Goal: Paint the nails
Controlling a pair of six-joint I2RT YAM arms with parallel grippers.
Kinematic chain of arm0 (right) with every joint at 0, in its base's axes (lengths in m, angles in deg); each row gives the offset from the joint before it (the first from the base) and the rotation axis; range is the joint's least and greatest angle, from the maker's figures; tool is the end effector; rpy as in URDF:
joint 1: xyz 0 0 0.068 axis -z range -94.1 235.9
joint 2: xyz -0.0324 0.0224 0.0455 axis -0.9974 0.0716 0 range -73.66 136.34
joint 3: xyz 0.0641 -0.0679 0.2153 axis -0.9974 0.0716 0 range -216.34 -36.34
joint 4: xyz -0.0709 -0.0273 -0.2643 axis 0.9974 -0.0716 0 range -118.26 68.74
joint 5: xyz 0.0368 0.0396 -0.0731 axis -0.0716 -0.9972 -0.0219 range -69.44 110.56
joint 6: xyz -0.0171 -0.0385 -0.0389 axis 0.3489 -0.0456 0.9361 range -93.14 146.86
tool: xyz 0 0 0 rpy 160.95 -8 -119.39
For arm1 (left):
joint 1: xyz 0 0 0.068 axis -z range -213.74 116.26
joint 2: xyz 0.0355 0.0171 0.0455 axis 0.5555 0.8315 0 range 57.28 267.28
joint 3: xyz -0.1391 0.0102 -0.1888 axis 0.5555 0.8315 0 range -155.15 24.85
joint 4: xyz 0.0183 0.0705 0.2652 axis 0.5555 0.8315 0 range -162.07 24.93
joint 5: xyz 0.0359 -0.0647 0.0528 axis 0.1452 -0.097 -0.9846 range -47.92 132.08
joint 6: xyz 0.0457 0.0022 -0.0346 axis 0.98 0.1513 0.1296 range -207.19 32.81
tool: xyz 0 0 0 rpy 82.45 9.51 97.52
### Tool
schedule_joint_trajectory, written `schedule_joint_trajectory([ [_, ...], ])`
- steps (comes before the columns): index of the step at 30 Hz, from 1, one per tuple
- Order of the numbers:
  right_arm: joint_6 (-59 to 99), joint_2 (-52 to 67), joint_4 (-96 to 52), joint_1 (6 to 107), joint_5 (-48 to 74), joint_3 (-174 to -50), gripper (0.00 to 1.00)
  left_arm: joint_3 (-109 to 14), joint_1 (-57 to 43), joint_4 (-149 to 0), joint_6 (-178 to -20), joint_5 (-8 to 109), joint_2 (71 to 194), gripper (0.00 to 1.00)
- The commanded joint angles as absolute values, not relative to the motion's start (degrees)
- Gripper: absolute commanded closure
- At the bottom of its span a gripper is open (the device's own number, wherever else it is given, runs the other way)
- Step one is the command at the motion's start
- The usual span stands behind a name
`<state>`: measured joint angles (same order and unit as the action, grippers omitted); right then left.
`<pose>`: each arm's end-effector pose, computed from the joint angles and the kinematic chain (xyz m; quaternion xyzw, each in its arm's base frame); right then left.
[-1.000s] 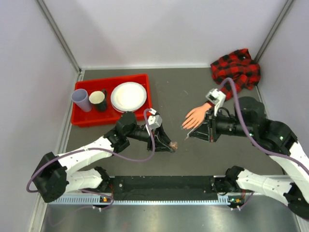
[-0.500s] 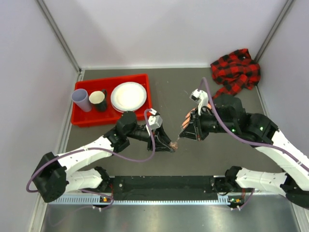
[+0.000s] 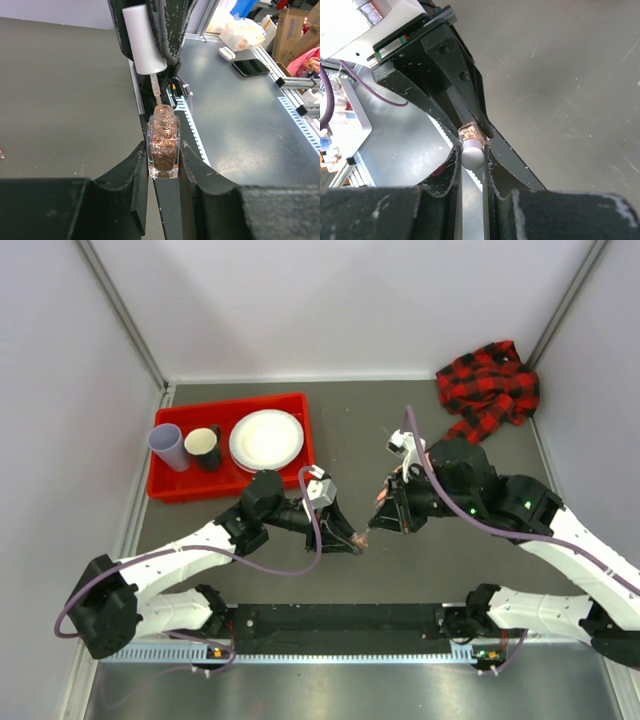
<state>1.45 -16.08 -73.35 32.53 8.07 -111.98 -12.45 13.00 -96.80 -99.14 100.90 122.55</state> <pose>0.1254 0.1834 0.3768 -0.2616 0.8395 0.3702 0.2995 0.1654 -0.2265 0.2433 0.5111 0.5034 -0.6044 0.3466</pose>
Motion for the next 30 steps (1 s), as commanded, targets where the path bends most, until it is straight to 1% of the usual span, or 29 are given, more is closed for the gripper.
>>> schedule_joint_trajectory([
  [1,0.93,-16.71,-71.88,31.49,8.7,-111.84,1.0,-14.61,13.36,-97.74,-98.0,100.61,121.79,1.0],
  [19,0.5,-16.18,-70.56,30.44,8.26,-109.82,1.0,-14.96,13.28,-97.3,-97.74,99.56,121.96,1.0],
  [30,0.41,-15.21,-69.51,28.94,10.81,-108.94,1.0,-14.88,13.28,-97.21,-97.56,99.03,121.79,1.0],
])
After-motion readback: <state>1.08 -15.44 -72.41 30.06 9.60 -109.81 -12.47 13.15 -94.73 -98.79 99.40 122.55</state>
